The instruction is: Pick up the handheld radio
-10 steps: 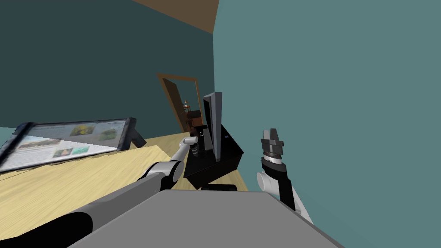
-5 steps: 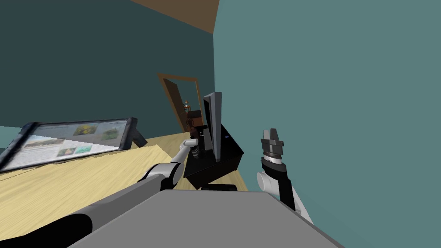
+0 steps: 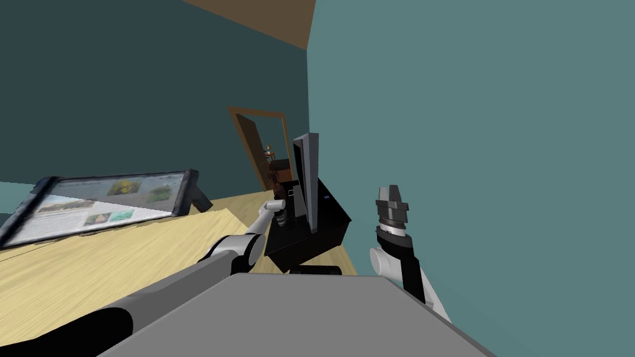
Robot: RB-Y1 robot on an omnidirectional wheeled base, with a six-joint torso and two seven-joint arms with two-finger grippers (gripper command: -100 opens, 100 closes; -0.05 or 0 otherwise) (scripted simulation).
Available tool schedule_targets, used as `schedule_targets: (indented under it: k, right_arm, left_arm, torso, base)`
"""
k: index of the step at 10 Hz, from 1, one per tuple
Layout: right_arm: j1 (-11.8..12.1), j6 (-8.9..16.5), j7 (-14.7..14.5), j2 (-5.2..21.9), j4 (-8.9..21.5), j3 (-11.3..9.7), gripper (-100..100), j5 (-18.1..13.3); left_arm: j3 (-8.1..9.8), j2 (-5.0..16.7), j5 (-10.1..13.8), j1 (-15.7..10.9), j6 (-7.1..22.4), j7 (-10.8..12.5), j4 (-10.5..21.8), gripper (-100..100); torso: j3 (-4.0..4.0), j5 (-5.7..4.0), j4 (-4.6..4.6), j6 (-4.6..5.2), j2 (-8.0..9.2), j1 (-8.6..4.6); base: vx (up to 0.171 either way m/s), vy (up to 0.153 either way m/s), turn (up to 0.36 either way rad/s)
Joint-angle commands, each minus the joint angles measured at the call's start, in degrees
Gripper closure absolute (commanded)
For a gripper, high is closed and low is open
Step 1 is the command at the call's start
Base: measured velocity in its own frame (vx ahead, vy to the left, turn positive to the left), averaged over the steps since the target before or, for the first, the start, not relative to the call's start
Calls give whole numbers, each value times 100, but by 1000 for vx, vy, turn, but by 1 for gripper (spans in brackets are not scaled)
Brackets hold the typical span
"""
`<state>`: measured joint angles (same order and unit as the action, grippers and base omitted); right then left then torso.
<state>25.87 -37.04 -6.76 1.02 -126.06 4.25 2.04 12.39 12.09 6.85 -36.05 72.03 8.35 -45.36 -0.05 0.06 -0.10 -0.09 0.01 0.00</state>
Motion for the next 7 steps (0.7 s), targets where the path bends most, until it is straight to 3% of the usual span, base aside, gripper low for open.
schedule_targets:
  k: [1, 2, 3, 5, 6, 7]
  right_arm:
    - [0, 0, 0, 0, 0, 0, 0, 0]
    - [0, 0, 0, 0, 0, 0, 0, 0]
    - [0, 0, 0, 0, 0, 0, 0, 0]
    - [0, 0, 0, 0, 0, 0, 0, 0]
    - [0, 0, 0, 0, 0, 0, 0, 0]
    - [0, 0, 0, 0, 0, 0, 0, 0]
  left_arm:
    - [0, 0, 0, 0, 0, 0, 0, 100]
    - [0, 0, 0, 1, 0, 0, 0, 0]
    - [14, 32, 4, -50, 159, -1, -87, 100]
    - [32, 72, 6, -141, 372, 12, -206, 100]
    - [21, 47, -1, -89, 316, 14, -214, 100]
    - [21, 48, -3, -100, 334, 19, -218, 0]
  torso:
    - [0, 0, 0, 0, 0, 0]
    - [0, -1, 0, 0, -1, 0]
    - [0, -1, 1, 0, -1, 0]
    - [3, -3, 5, 1, 2, 1]
    - [4, -4, 6, 2, 3, -1]
    - [3, -3, 3, 0, 2, -1]
  base:
    - [0, 0, 0]
    - [0, 0, 0]
    - [2, 12, -53]
    - [-7, 8, -16]
    - [0, 0, 0]
    - [0, 0, 0]
